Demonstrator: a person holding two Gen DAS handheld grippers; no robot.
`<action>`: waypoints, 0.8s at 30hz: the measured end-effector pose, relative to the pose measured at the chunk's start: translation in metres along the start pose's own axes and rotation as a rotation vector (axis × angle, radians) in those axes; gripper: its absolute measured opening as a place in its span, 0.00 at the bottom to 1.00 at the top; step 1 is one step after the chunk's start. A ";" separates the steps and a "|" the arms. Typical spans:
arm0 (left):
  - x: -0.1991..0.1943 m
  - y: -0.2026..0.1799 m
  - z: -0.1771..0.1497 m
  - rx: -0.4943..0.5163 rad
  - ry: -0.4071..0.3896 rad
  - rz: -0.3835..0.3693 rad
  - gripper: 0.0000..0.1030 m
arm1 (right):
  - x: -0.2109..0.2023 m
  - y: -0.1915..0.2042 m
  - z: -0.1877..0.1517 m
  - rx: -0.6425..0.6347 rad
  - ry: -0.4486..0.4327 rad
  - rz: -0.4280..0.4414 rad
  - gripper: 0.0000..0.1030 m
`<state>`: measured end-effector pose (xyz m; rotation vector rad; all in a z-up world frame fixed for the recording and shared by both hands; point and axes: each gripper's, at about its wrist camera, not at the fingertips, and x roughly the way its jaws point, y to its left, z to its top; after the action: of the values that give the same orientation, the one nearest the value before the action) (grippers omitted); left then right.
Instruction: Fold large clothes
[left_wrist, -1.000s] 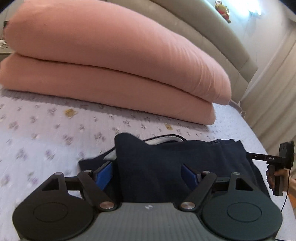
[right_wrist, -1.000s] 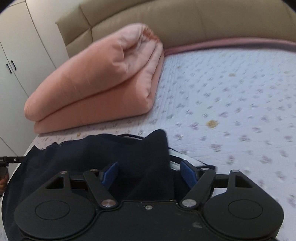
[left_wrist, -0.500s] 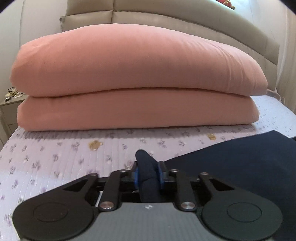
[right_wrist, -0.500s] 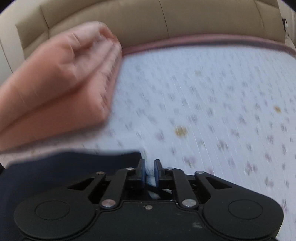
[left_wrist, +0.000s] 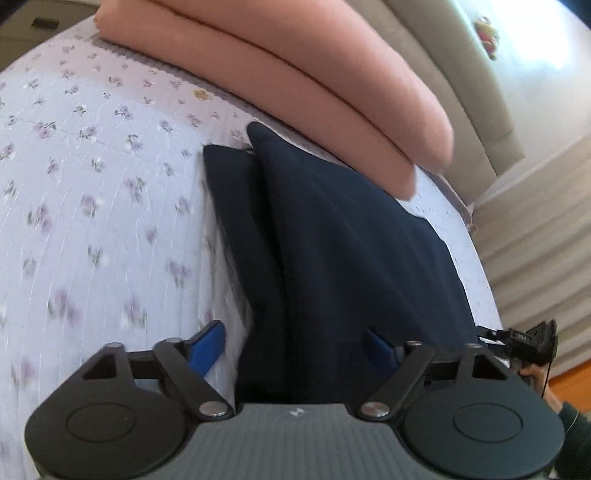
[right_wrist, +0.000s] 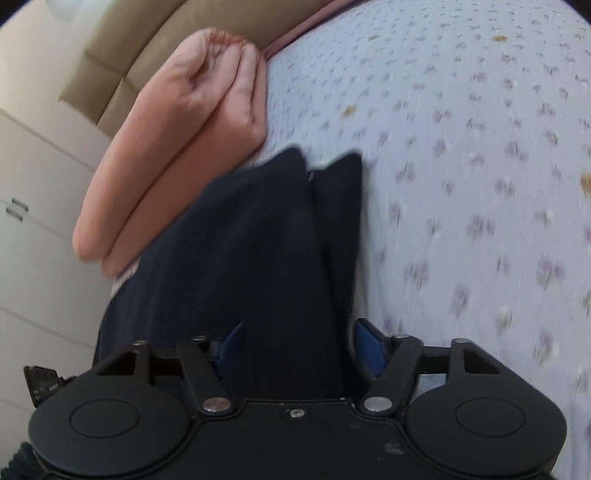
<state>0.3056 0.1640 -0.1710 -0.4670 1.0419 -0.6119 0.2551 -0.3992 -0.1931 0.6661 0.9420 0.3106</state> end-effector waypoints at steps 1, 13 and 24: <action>-0.004 -0.008 -0.003 0.038 0.022 -0.006 0.16 | -0.004 0.007 -0.006 -0.030 -0.032 -0.029 0.11; -0.021 -0.042 -0.026 0.219 0.000 0.193 0.27 | -0.027 0.035 -0.033 -0.179 -0.105 -0.266 0.31; 0.034 -0.208 -0.026 0.888 -0.031 0.080 1.00 | 0.024 0.209 -0.075 -0.996 -0.014 0.077 0.99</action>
<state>0.2442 -0.0147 -0.0750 0.3405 0.6619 -0.9153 0.2148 -0.1990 -0.1040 -0.2136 0.6319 0.7702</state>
